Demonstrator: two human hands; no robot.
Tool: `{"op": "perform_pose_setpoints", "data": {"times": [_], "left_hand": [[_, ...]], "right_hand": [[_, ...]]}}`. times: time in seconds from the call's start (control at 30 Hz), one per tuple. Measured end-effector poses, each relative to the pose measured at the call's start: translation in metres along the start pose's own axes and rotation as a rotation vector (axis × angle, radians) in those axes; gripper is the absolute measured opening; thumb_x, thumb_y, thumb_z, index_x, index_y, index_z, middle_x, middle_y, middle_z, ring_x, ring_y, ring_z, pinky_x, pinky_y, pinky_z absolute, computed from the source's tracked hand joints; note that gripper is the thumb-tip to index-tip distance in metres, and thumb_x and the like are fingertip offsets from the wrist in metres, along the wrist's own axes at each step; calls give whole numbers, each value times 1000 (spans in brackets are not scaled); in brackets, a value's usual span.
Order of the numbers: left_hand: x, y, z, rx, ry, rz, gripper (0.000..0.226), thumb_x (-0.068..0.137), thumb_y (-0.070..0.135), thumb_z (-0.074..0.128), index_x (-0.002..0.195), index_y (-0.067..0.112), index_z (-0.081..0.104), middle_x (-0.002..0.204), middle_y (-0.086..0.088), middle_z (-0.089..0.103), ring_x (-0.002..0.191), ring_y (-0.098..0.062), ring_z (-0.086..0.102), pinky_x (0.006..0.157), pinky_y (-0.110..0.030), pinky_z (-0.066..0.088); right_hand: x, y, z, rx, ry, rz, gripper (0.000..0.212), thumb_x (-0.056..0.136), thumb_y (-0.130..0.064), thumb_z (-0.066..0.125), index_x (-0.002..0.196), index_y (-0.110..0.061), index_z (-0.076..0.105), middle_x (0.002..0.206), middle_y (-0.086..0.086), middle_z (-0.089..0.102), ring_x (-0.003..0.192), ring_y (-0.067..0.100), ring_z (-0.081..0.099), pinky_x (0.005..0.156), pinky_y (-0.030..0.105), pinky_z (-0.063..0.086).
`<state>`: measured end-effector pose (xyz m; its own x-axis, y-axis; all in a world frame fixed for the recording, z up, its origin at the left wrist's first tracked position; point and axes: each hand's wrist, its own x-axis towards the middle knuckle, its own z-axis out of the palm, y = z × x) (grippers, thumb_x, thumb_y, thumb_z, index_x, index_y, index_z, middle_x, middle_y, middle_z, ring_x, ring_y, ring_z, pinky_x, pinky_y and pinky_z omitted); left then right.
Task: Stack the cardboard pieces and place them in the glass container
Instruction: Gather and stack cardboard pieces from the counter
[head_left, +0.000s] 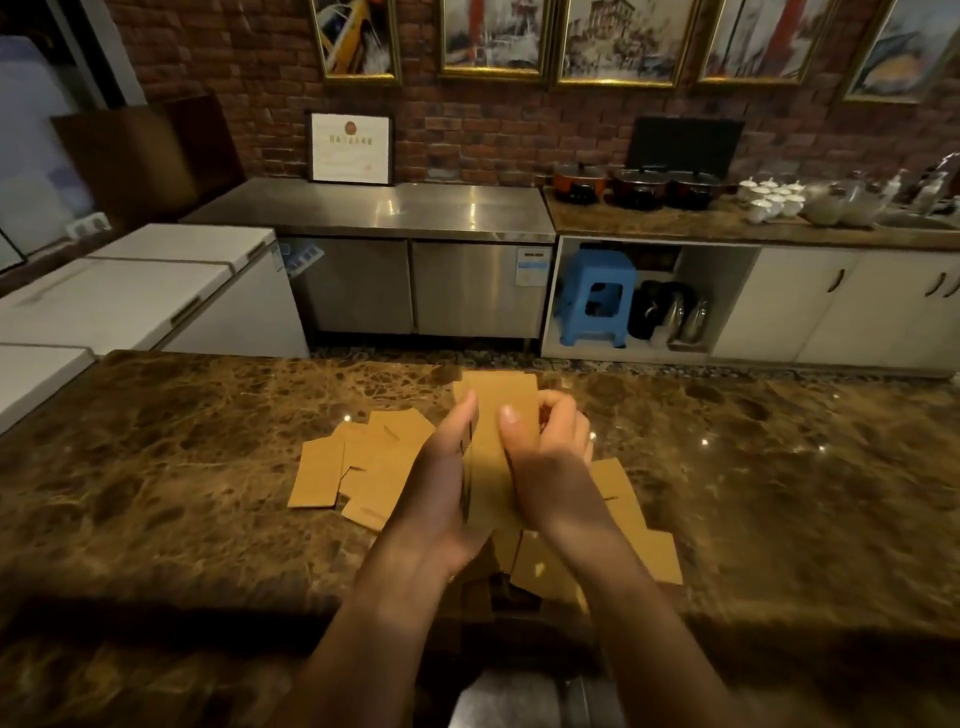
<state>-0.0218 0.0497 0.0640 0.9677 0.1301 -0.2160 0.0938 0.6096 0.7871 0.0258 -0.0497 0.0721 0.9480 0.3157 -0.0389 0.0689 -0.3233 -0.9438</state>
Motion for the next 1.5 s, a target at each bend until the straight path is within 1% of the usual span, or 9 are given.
{"op": "perform_pose_setpoints", "data": {"times": [0.1,0.23,0.33,0.53,0.67,0.9,1.13,1.3,1.5], "left_hand": [[12,-1,-2,-45,39,12,53,96,54,39,79,32,84,91,8,80,80,-2,75,58,-17,58],[15,-17,-13,-148,155,88,53,97,52,50,141,23,56,113,-29,65,81,-23,74,68,-39,62],[20,-6,-23,-317,209,110,38,96,44,54,131,28,54,97,-20,60,61,-28,63,58,-44,56],[25,-9,-28,-563,271,-143,36,95,40,59,113,9,57,91,-26,69,82,-35,65,76,-45,57],[33,-17,-24,-461,276,-256,33,90,29,65,96,-1,74,96,-24,72,80,-39,72,69,-47,57],[49,-22,-26,-425,276,-305,28,95,31,60,121,24,67,111,-23,70,75,-38,73,62,-37,53],[51,-23,-33,-430,247,-248,31,96,33,59,126,30,66,112,-19,71,80,-35,72,64,-38,52],[51,-19,-34,-442,235,-164,31,96,33,60,126,28,65,117,-21,72,79,-35,73,64,-39,53],[50,-12,-31,-397,160,-69,37,89,30,68,126,31,66,112,-20,73,82,-33,73,63,-40,56]], "right_hand": [[-7,7,9,-211,113,-131,57,92,-63,42,144,-43,26,153,-5,27,135,15,33,110,47,36],[6,30,3,-197,56,-211,61,92,-58,43,148,-36,30,153,0,29,134,19,35,108,39,37],[42,45,-31,-67,107,-21,57,93,-56,54,143,-31,41,144,1,48,124,18,50,105,45,45],[88,119,-75,-656,-126,445,92,78,-68,67,147,-15,38,144,15,54,131,36,50,111,52,39],[96,146,-60,-678,-38,349,91,77,-74,64,146,-17,43,146,17,50,134,39,44,110,52,38],[116,150,-32,-823,34,416,92,72,-79,63,137,-16,48,144,15,47,133,38,38,105,52,33],[124,136,-52,-156,103,304,23,88,-27,74,103,-15,63,111,11,72,94,26,67,90,46,55],[105,98,-65,92,483,25,18,94,-29,67,108,-26,56,109,3,67,104,25,65,93,48,54],[82,35,-72,704,332,187,10,96,-24,65,104,-30,62,101,4,76,90,21,74,70,41,61]]}}
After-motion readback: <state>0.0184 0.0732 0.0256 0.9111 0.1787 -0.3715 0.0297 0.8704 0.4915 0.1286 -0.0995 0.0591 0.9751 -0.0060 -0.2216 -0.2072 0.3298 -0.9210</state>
